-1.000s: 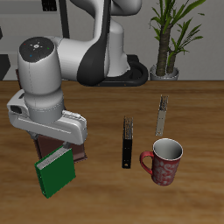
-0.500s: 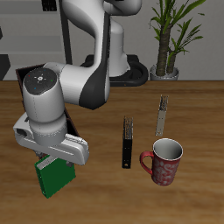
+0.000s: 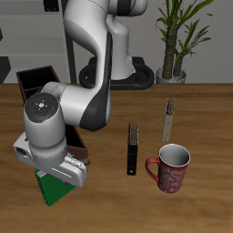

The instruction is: Place the green book into the right desk caddy's right compartment

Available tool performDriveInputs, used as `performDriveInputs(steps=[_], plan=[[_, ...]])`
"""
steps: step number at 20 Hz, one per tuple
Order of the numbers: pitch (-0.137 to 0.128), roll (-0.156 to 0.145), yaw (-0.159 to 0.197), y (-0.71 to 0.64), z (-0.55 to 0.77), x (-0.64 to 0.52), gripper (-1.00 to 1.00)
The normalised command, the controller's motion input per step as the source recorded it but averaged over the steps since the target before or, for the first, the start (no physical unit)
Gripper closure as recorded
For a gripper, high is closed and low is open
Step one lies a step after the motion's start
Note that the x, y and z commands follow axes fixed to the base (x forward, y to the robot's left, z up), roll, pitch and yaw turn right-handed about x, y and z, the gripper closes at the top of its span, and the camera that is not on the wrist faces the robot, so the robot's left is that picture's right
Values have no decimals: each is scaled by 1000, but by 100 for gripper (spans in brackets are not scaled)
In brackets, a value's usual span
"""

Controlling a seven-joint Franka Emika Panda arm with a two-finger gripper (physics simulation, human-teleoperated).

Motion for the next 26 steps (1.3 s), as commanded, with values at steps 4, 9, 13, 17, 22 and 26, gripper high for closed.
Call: performDriveInputs(steps=[4, 9, 13, 17, 22, 26], plan=[[-6, -16, -24, -108, 4, -110, 100], [-41, -13, 6, -20, 279, -174, 100], [-50, -41, 29, -20, 357, -101, 100], [-150, 25, -9, 151, 843, -416, 100], [-152, 20, 15, 120, 1110, -740, 100], [-32, -11, 35, -91, 731, -756, 100]])
